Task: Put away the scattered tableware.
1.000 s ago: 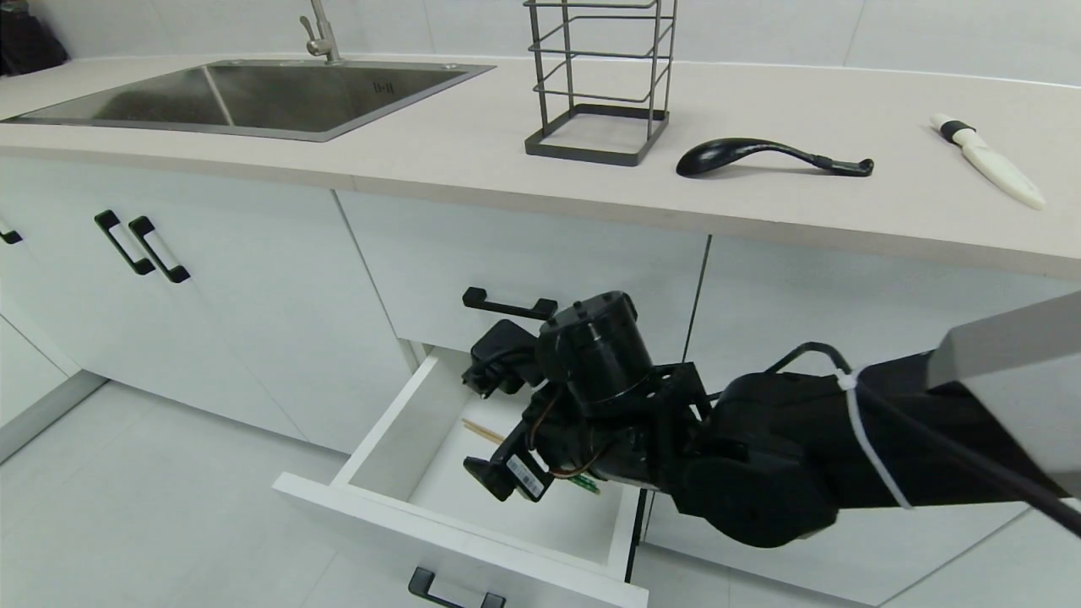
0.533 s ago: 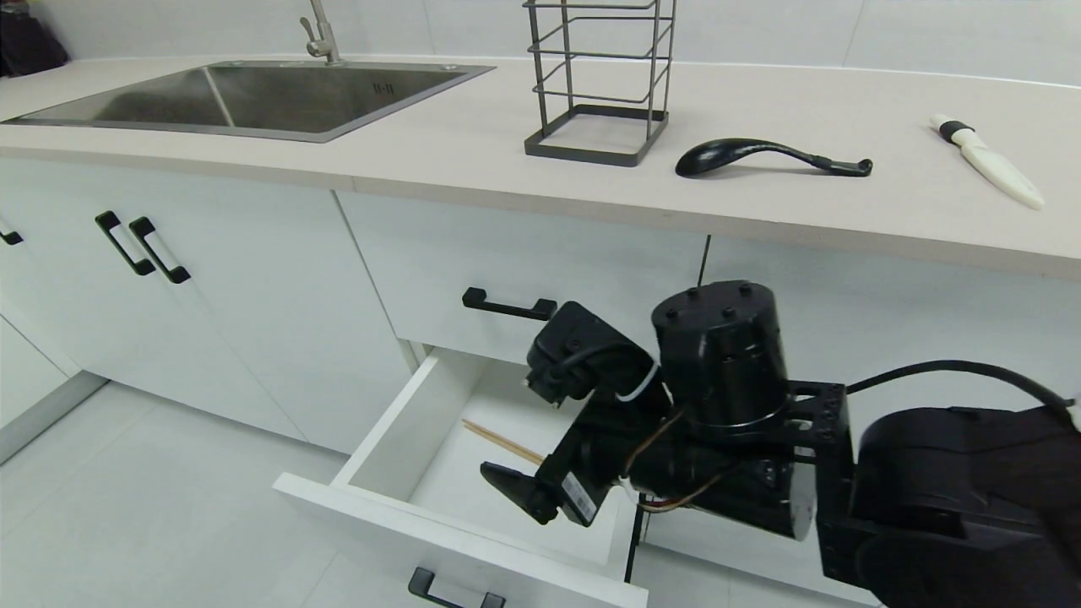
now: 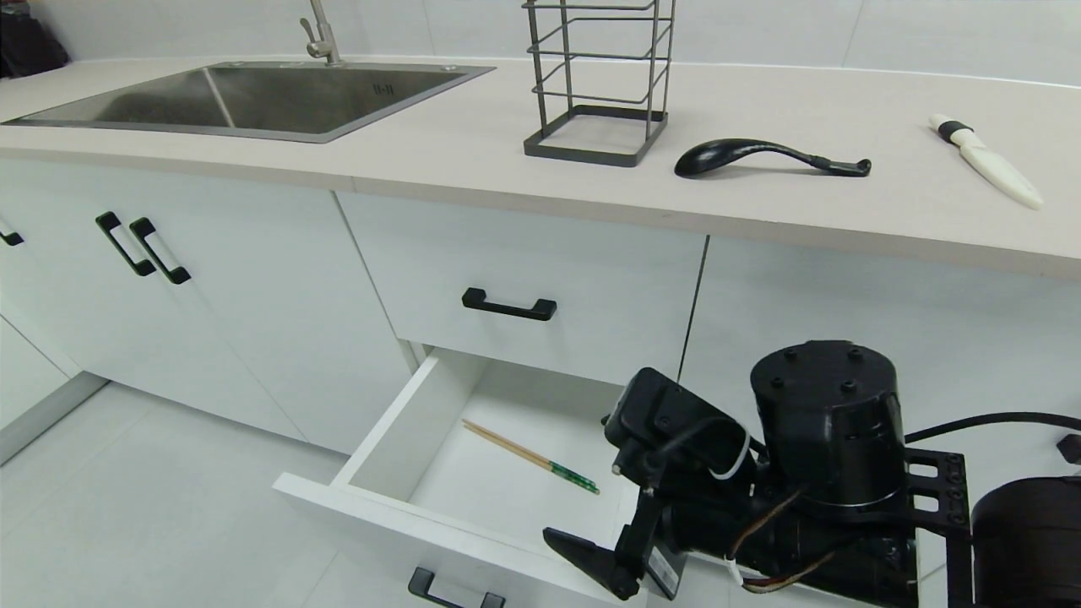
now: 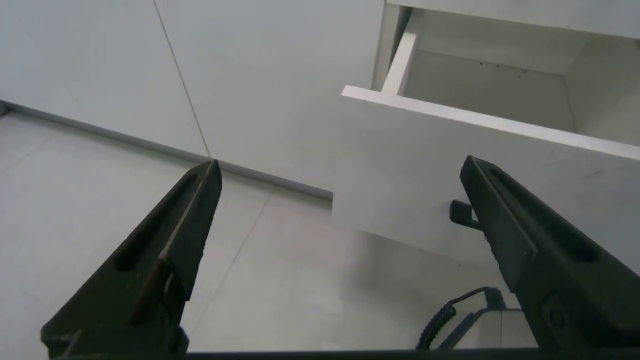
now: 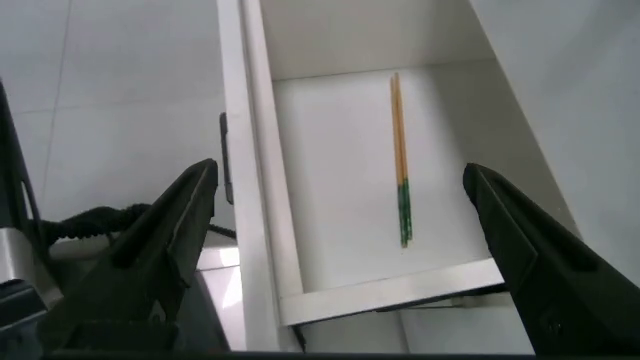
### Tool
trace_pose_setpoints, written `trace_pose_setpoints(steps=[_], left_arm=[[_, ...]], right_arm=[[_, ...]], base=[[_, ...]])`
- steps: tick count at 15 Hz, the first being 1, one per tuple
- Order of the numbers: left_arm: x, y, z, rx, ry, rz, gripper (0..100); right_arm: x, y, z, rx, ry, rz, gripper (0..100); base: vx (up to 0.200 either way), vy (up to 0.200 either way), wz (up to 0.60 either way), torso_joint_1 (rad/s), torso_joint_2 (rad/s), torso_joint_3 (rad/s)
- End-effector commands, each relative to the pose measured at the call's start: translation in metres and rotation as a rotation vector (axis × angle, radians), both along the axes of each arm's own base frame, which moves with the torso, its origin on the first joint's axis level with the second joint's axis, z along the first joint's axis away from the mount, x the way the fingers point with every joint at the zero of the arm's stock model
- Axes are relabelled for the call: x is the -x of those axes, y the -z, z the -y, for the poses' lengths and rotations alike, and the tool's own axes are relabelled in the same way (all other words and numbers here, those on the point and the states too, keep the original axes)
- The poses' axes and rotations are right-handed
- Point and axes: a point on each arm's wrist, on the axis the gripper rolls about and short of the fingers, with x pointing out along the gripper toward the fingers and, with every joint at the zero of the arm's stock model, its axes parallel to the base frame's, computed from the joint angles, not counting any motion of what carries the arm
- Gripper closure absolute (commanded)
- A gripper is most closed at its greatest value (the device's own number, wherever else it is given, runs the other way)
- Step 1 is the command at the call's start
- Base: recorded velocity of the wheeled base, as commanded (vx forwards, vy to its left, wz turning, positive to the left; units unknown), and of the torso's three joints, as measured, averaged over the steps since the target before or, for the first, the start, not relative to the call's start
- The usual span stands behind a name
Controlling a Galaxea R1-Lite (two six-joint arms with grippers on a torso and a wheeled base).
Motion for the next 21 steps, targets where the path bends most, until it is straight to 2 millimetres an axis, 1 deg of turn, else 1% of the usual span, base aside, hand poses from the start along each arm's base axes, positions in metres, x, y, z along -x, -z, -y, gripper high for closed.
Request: trace_pose_setpoints(steps=[1,2,5,14,18,21], left_arm=[[0.0,0.0,0.0,0.0,-0.001,-0.001,0],[0.0,0.0,0.0,0.0,-0.001,-0.001,0],[0.0,0.0,0.0,0.0,-0.001,-0.001,0],[0.0,0.0,0.0,0.0,-0.001,-0.001,0],[0.0,0.0,0.0,0.0,-0.001,-0.001,0],[0.0,0.0,0.0,0.0,-0.001,-0.001,0]], right_arm=[[-0.002,0.012,0.0,-0.012,0.004,0.006,0],[-0.002,0.018,0.0,-0.017,0.005,0.006,0],[-0.002,0.022,-0.001,-0.009,0.004,-0.002,0],[-0.002,0.027,0.0,0.008,0.003,-0.013,0],[-0.002,0.028,0.0,0.011,0.003,-0.017,0],[-0.001,0.028,0.001,0.014,0.003,-0.018,0]], base=[[0.0,0.0,0.0,0.0,0.0,0.0],[0.0,0.0,0.0,0.0,0.0,0.0],[0.0,0.0,0.0,0.0,0.0,0.0],[0.0,0.0,0.0,0.0,0.0,0.0],[0.0,0.0,0.0,0.168,-0.11,-0.046],[0.0,0.0,0.0,0.258,-0.25,-0.222]])
